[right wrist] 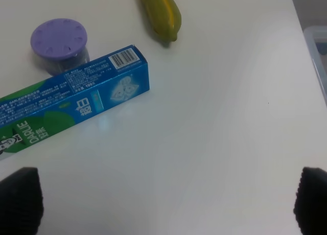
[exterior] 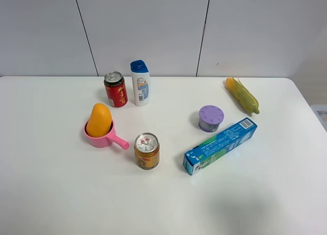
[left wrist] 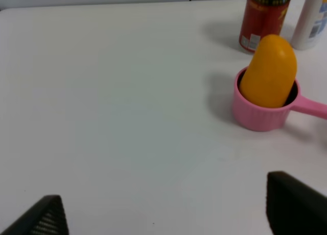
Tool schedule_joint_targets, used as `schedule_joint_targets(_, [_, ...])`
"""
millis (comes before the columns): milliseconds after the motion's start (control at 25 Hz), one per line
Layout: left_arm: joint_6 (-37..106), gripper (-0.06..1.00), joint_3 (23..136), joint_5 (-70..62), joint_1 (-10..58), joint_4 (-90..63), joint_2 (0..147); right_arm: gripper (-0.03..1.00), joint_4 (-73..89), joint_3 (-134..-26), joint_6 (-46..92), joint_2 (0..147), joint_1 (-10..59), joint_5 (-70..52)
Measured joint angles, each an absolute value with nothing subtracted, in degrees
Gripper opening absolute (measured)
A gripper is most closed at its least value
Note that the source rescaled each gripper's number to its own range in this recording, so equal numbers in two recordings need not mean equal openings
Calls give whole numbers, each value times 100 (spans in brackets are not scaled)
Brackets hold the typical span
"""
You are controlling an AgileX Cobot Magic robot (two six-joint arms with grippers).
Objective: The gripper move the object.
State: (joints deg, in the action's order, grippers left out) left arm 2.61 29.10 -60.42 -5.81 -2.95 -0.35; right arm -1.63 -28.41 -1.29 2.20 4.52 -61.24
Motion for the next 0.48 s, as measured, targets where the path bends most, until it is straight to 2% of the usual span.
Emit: schedule_joint_targets(480, [253,43,2910,-6041,-581,-295,-35,100,-163,-2841,-129,220,452,-6124])
